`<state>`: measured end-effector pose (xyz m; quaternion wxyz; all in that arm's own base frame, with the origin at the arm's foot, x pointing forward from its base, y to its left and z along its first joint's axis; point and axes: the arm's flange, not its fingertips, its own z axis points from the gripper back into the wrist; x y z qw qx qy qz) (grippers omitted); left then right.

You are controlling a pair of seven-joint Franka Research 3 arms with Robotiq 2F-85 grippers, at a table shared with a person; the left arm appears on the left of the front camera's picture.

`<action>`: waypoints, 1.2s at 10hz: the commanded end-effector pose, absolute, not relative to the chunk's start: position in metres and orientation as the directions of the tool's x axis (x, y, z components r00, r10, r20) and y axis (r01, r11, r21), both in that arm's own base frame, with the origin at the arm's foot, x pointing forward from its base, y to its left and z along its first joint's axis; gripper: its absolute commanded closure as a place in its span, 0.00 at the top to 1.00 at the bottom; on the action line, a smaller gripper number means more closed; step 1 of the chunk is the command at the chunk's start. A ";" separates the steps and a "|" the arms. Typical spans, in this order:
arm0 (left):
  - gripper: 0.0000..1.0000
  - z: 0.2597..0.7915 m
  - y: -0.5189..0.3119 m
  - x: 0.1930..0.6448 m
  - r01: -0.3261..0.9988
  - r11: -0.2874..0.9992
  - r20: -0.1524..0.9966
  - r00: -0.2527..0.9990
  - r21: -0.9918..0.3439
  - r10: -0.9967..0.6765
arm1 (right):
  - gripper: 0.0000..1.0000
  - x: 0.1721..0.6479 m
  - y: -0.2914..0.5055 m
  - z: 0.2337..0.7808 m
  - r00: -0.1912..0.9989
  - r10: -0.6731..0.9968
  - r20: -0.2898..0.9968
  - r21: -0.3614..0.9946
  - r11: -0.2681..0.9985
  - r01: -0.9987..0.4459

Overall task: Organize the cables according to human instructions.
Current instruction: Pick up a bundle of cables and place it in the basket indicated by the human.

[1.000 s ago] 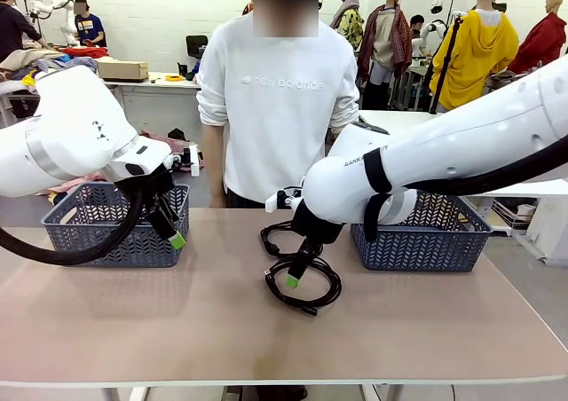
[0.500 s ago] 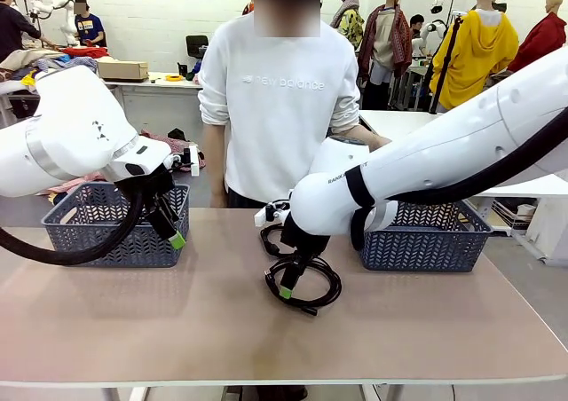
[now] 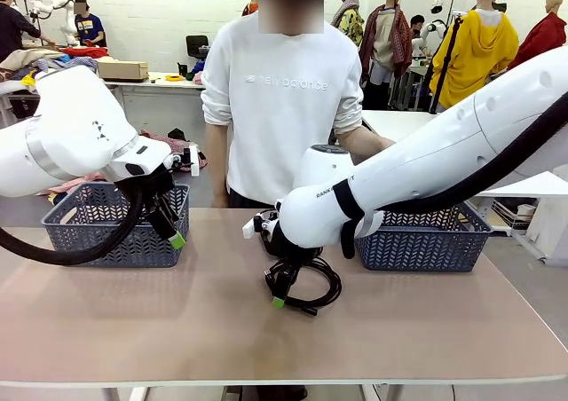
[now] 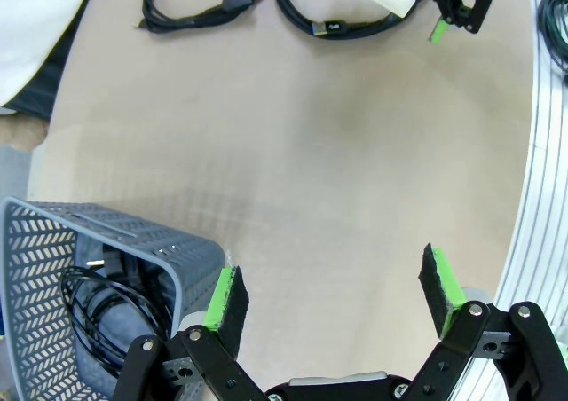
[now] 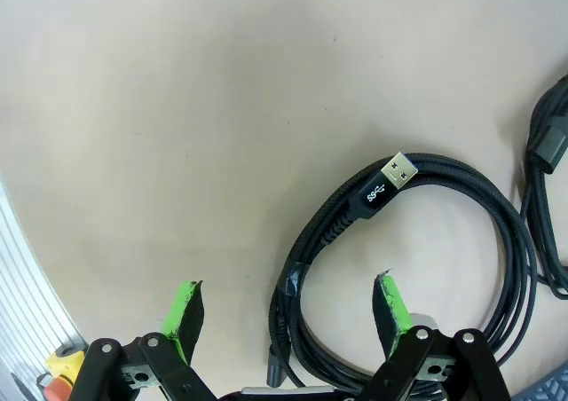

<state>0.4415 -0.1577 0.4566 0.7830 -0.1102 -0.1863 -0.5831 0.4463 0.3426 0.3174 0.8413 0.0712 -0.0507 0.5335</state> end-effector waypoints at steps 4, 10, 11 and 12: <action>1.00 0.458 -0.157 0.441 0.954 0.297 0.423 0.251 0.047 -0.871 | 1.00 0.451 0.356 0.311 0.435 0.893 0.111 0.029 0.435 -0.900; 1.00 0.458 -0.157 0.441 0.954 0.297 0.423 0.251 0.047 -0.871 | 1.00 0.452 0.364 0.306 0.416 0.907 0.068 0.017 0.416 -0.909; 1.00 0.458 -0.157 0.441 0.954 0.297 0.423 0.251 0.047 -0.871 | 1.00 0.452 0.365 0.306 0.414 0.908 0.066 0.016 0.414 -0.910; 1.00 0.458 -0.157 0.441 0.954 0.297 0.423 0.251 0.047 -0.871 | 1.00 0.452 0.366 0.306 0.414 0.908 0.062 0.020 0.414 -0.910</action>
